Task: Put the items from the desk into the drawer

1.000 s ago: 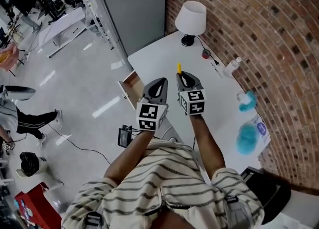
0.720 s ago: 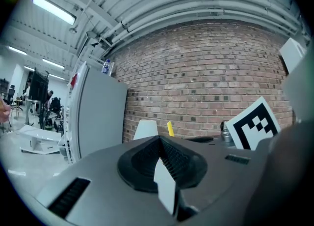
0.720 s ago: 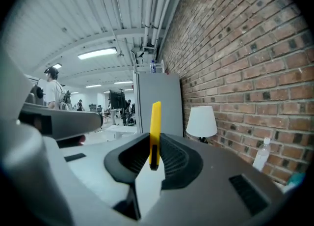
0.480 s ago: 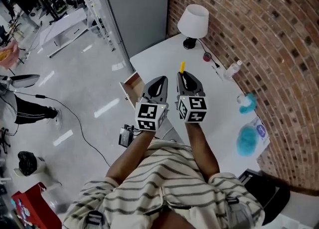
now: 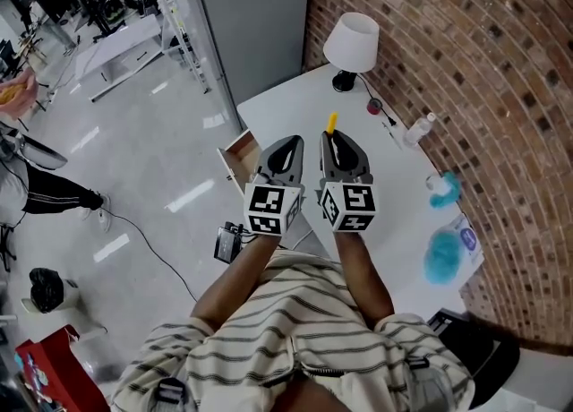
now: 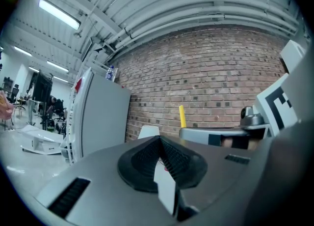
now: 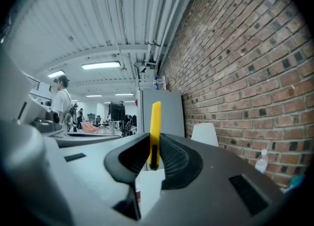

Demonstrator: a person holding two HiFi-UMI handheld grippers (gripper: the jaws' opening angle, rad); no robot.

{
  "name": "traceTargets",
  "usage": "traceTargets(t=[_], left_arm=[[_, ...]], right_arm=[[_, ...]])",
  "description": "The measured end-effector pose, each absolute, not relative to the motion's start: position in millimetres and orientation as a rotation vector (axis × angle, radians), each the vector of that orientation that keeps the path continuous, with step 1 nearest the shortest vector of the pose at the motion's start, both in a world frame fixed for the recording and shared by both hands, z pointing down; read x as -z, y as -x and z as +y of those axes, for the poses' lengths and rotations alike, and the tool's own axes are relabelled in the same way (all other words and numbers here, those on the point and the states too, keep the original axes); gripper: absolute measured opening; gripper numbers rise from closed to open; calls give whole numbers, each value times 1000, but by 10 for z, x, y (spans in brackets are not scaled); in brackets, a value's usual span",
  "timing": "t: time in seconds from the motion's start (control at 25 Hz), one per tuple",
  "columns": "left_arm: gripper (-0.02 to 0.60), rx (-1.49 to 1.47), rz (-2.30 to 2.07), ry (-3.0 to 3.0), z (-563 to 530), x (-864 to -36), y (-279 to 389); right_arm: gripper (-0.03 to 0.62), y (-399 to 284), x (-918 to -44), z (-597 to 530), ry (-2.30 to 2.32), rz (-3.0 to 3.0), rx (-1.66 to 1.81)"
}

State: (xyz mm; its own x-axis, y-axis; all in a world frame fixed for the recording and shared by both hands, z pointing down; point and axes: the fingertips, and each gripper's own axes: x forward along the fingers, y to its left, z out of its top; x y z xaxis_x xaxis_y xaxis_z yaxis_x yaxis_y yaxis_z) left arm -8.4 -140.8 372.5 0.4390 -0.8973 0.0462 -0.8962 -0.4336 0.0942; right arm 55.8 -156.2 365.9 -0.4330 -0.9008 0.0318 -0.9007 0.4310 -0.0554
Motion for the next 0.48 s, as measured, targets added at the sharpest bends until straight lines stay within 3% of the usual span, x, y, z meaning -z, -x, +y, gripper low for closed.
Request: traceTargets(t=[0.48], left_arm=[[8, 49, -1669, -2559, -1359, -3603, 164]], right_arm=[[67, -423, -3576, -1459, 1625, 2660, 88]])
